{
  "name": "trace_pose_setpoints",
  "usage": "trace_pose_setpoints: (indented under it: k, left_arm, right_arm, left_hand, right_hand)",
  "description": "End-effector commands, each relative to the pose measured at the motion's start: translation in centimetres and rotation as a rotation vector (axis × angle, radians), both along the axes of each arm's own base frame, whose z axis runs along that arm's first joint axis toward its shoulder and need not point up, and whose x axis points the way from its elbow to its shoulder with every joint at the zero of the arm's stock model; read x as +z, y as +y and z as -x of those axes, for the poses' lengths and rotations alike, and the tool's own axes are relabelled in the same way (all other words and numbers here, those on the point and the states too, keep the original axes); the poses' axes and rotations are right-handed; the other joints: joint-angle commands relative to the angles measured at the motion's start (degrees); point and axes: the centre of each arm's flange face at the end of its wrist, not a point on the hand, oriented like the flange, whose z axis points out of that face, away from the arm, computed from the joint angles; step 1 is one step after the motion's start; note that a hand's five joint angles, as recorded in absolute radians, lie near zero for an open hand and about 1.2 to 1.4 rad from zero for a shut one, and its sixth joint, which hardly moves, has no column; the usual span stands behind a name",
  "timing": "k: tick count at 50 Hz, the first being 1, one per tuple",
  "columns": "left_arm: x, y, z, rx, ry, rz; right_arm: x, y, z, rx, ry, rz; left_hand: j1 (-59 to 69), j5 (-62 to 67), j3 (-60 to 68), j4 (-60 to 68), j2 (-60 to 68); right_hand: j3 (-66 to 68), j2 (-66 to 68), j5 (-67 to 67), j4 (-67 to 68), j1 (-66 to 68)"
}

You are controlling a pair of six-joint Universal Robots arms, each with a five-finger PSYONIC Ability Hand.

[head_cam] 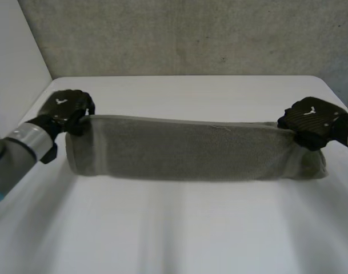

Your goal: Fold the towel.

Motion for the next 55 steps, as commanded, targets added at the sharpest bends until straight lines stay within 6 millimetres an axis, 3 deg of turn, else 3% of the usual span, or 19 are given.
trace_pose_setpoints:
  k: [1, 9, 17, 26, 28, 29, 30, 31, 33, 35, 41, 44, 47, 49, 53, 55]
  left_arm:
    - [-3.7, -4.3, 1.3, -0.014, -0.007, -0.047]
    - [-5.0, -6.9, 3.5, -0.036, -0.008, -0.014]
    - [-6.6, -9.4, 3.8, 0.035, -0.018, 0.011]
    - [-7.4, -10.1, 4.1, 0.047, -0.023, 0.003]
    - [-7.4, -10.1, 4.1, 0.048, -0.024, 0.004]
    - [-7.4, -10.1, 4.1, 0.048, -0.024, 0.004]
    - [-7.3, -10.2, 4.1, 0.048, -0.025, 0.006]
    - [-7.3, -10.2, 4.1, 0.048, -0.025, 0.006]
    - [-7.2, -10.2, 4.0, 0.05, -0.026, 0.01]
    - [-7.0, -10.3, 4.0, 0.052, -0.028, 0.016]
    - [-5.8, -10.5, 3.8, 0.073, -0.036, 0.051]
    - [-3.0, -10.5, 3.4, 0.083, -0.058, 0.121]
    - [-2.2, -10.5, 3.1, 0.087, -0.064, 0.137]
    - [-0.9, -9.6, 2.6, 0.096, -0.075, 0.136]
    - [0.4, -8.2, 2.4, 0.095, -0.078, 0.131]
    - [1.1, -6.2, 2.2, 0.09, -0.082, 0.111]
  right_arm:
    - [-3.8, -3.9, -1.5, -0.044, 0.07, -0.017]
    - [-5.9, -6.8, -3.9, -0.075, 0.028, 0.05]
    - [-7.6, -9.6, -5.2, -0.155, -0.025, 0.182]
    - [-9.4, -10.7, -7.0, -0.143, -0.03, 0.239]
    - [-10.3, -10.9, -7.5, -0.139, -0.027, 0.236]
    - [-10.3, -10.9, -7.5, -0.139, -0.027, 0.236]
    - [-10.6, -10.9, -7.8, -0.139, -0.024, 0.237]
    - [-10.7, -10.9, -7.8, -0.139, -0.024, 0.237]
    - [-11.2, -11.1, -8.1, -0.158, -0.014, 0.238]
    - [-11.2, -11.2, -8.0, -0.174, -0.01, 0.241]
    - [-9.7, -11.1, -8.0, -0.217, -0.019, 0.254]
    - [-6.3, -10.3, -8.1, -0.227, -0.075, 0.267]
    - [-5.0, -9.9, -7.8, -0.237, -0.105, 0.262]
    - [-2.3, -8.6, -7.4, -0.246, -0.159, 0.254]
    - [-0.8, -7.1, -6.5, -0.258, -0.176, 0.237]
    - [-0.3, -5.5, -5.5, -0.281, -0.164, 0.211]
  left_hand:
    - [8.07, 6.72, 3.17, 1.92, 2.75]
    - [8.07, 6.72, 3.17, 1.92, 2.75]
    - [8.07, 6.72, 3.17, 1.92, 2.75]
    - [8.07, 6.72, 3.17, 1.92, 2.75]
    - [-4.09, -5.44, -8.99, -10.24, -9.41]
    - [-4.19, -5.53, -9.09, -10.33, -9.51]
    - [-22.01, -23.35, -26.91, -28.15, -27.33]
    - [-22.18, -23.53, -27.09, -28.33, -27.5]
    - [-54.35, -55.7, -59.25, -60.5, -59.67]
    - [-61.14, -62.49, -66.05, -67.29, -66.46]
    - [-60.87, -62.22, -65.78, -67.02, -66.19]
    - [-60.87, -62.22, -65.78, -67.02, -66.19]
    - [-60.87, -62.22, -65.78, -67.02, -66.19]
    - [-60.87, -62.22, -65.78, -67.02, -66.19]
    - [-60.87, -62.22, -65.78, -67.02, -66.19]
    - [-60.71, -62.06, -65.61, -66.86, -66.03]
  right_hand:
    - [2.87, 3.08, 3.2, 2.91, 4.58]
    - [2.87, 3.08, 3.2, 2.91, 4.58]
    - [2.87, 3.08, 3.2, 2.91, 4.58]
    - [2.87, 3.08, 3.2, 2.91, 4.58]
    - [2.87, 3.08, 3.2, 2.91, 4.58]
    - [2.87, 3.08, 3.2, 2.91, 4.58]
    - [-4.4, -4.19, -4.07, -4.35, -2.69]
    - [-4.47, -4.27, -4.14, -4.43, -2.76]
    - [-48.86, -48.65, -48.52, -48.81, -47.15]
    - [-56.71, -56.5, -56.38, -56.66, -55.0]
    - [-61.16, -60.95, -60.83, -61.11, -59.45]
    - [-60.49, -60.28, -60.15, -60.44, -58.78]
    - [-60.32, -60.11, -59.99, -60.27, -58.61]
    - [-59.82, -59.61, -59.48, -59.77, -58.11]
    - [-59.65, -59.44, -59.31, -59.6, -57.94]
    - [-58.98, -58.77, -58.64, -58.93, -57.27]
